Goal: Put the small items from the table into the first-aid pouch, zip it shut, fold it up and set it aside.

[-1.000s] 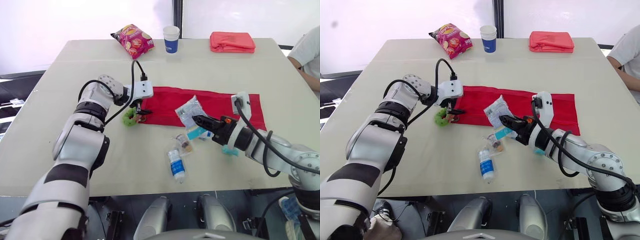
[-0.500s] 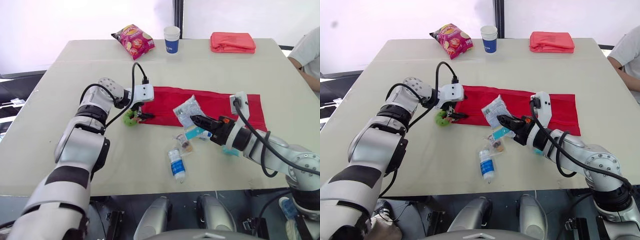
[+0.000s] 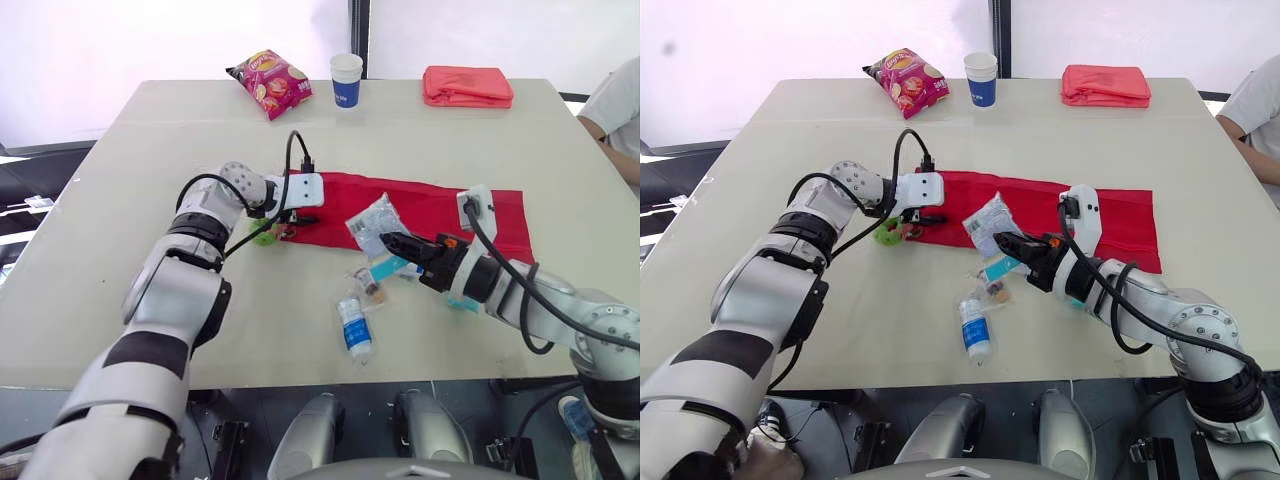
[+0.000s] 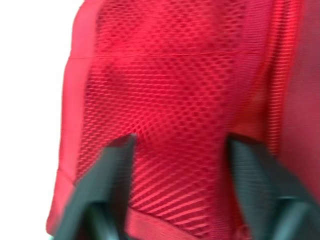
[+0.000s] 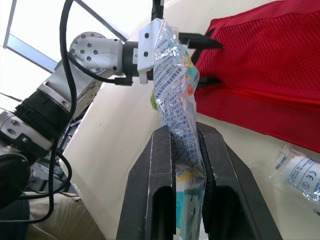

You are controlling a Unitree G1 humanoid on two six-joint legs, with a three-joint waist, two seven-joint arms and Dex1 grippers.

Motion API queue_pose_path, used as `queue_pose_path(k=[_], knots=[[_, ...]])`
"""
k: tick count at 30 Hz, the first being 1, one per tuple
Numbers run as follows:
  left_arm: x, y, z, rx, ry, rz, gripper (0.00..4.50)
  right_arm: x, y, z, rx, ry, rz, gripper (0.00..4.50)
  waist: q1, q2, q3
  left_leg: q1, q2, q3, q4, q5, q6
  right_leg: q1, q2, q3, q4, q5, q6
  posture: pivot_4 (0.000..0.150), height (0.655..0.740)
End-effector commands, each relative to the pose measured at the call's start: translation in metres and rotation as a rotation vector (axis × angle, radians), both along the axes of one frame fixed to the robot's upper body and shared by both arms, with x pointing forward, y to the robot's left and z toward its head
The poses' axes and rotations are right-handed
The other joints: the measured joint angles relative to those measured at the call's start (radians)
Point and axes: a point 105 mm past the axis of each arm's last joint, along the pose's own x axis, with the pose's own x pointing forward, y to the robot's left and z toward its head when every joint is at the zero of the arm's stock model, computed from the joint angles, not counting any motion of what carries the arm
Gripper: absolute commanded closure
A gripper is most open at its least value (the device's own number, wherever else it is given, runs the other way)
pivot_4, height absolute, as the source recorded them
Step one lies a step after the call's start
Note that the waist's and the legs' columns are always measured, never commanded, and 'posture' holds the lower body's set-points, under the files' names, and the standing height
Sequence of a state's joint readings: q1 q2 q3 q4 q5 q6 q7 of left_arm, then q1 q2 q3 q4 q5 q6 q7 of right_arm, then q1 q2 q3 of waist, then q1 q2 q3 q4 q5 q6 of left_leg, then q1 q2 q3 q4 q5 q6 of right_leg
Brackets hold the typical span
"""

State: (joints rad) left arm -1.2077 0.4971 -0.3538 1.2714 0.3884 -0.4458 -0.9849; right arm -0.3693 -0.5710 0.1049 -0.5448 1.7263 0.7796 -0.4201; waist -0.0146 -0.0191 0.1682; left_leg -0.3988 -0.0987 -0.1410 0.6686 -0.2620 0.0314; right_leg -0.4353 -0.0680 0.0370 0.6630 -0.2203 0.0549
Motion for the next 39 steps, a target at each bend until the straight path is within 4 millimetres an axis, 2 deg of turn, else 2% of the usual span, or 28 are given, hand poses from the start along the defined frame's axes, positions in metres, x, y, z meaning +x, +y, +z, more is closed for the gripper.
queue_pose_path(k=[1,3,4,11,16,25,30,39], knots=[[-0.003,0.001,-0.002,-0.047,0.053,0.011,3.48,-0.002,0.001,0.007,0.022,-0.028,0.009,4.48,0.0,0.0,0.0,0.0,0.0,0.0,0.0,0.0,0.0,0.0,0.0,0.0,0.0,0.0,0.0,0.15,0.74],[-0.007,-0.003,-0.001,-0.121,0.14,0.017,4.46,-0.002,0.0,0.004,0.021,-0.021,0.002,4.48,-0.001,0.0,0.0,0.0,0.0,0.0,0.0,0.0,0.0,0.0,0.0,0.0,0.0,0.0,0.0,0.15,0.74],[-0.009,-0.005,0.0,-0.157,0.18,0.016,4.49,-0.002,-0.001,0.003,0.021,-0.019,-0.001,4.48,-0.001,0.0,0.0,0.0,0.0,0.0,0.0,0.0,0.0,0.0,0.0,0.0,0.0,0.0,0.0,0.15,0.74],[-0.023,-0.025,0.009,-0.319,0.433,-0.004,4.5,0.0,-0.001,0.001,0.023,-0.015,-0.007,4.48,-0.006,0.0,0.0,0.0,0.0,0.0,0.0,0.0,-0.001,0.0,0.001,-0.001,0.0,0.0,0.0,0.15,0.74],[-0.028,-0.038,0.017,-0.408,0.551,0.017,4.5,0.01,0.01,-0.007,0.044,0.03,-0.03,4.48,-0.014,0.0,0.0,0.0,0.0,-0.001,0.0,0.001,-0.001,0.0,0.001,-0.001,0.0,0.0,0.0,0.15,0.74],[-0.031,-0.047,0.021,-0.479,0.575,0.049,4.5,0.047,0.028,-0.057,0.032,0.225,-0.201,4.48,-0.03,0.0,0.0,-0.001,0.001,0.0,-0.001,0.002,-0.004,-0.003,0.002,0.002,0.002,0.0,0.0,0.15,0.74],[-0.034,-0.05,0.021,-0.501,0.562,0.044,4.5,0.057,0.033,-0.065,0.056,0.294,-0.238,4.48,-0.03,0.001,0.0,-0.002,0.001,0.0,-0.001,0.002,-0.004,-0.005,0.002,0.004,0.002,0.0,0.0,0.15,0.74],[-0.039,-0.048,0.02,-0.567,0.568,0.077,4.5,0.058,0.054,-0.077,0.033,0.379,-0.174,4.48,-0.031,0.001,0.0,-0.001,0.001,0.001,-0.001,0.002,-0.005,-0.005,0.002,0.005,0.002,0.0,0.0,0.15,0.74]])
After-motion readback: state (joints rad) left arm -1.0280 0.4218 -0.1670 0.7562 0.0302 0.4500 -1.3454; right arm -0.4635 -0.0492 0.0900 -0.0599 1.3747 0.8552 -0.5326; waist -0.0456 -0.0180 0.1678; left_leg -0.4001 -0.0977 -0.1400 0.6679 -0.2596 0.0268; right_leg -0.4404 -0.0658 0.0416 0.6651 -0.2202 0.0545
